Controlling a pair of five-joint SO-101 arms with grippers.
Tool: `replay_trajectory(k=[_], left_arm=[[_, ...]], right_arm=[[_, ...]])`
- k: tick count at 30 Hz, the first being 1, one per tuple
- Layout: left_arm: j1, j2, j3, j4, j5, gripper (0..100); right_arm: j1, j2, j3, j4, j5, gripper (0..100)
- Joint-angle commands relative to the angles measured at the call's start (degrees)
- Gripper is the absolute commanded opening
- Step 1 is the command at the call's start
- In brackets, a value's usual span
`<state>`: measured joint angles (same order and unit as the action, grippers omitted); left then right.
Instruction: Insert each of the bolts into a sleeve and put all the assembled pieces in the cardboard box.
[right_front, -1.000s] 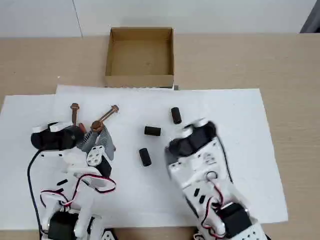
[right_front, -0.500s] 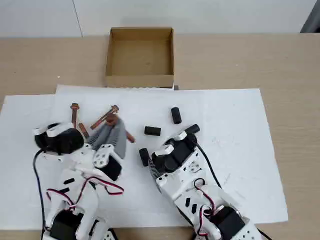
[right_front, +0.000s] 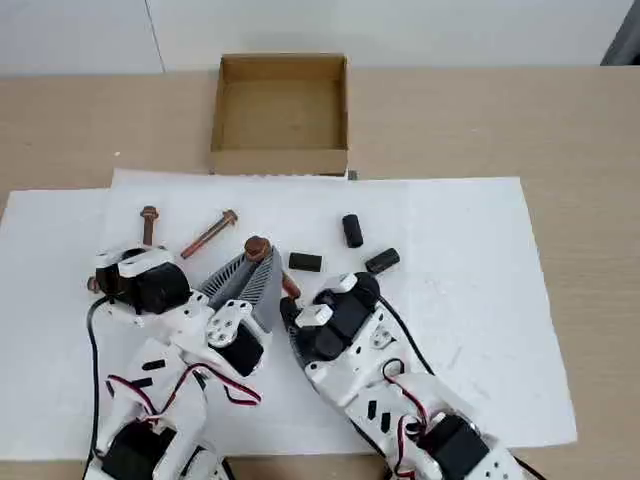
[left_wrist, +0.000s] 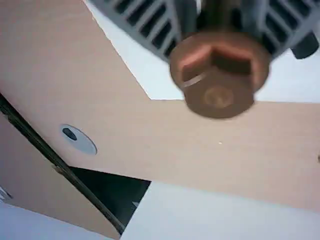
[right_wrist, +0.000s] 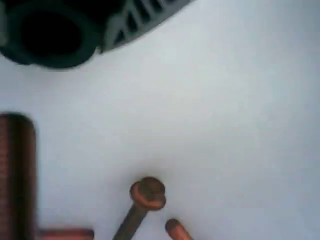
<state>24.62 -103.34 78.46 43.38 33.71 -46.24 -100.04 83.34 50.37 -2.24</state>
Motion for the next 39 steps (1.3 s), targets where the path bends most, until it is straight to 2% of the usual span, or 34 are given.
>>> replay_trajectory(k=[1,10,19,25,39], left_arm=[[0.26,-0.44,-0.13,-1.85,0.44,0],[0.26,-0.53,-0.22,0.97,0.35,0],[0.44,-0.53,-0.4,0.97,0.26,0],[3.34,-0.53,-0.4,0.97,0.18,0],[3.43,-0.44,1.27,1.05,0.0,0]], right_arm=[[-0.57,-0.75,-0.35,-3.21,2.2,0.2],[-0.22,-0.4,-0.26,-3.21,3.52,0.2],[-0.22,-0.75,1.58,-4.0,3.52,0.2],[1.98,-0.4,1.58,-5.58,5.19,0.2],[2.24,-0.75,1.41,-7.6,6.77,0.2]])
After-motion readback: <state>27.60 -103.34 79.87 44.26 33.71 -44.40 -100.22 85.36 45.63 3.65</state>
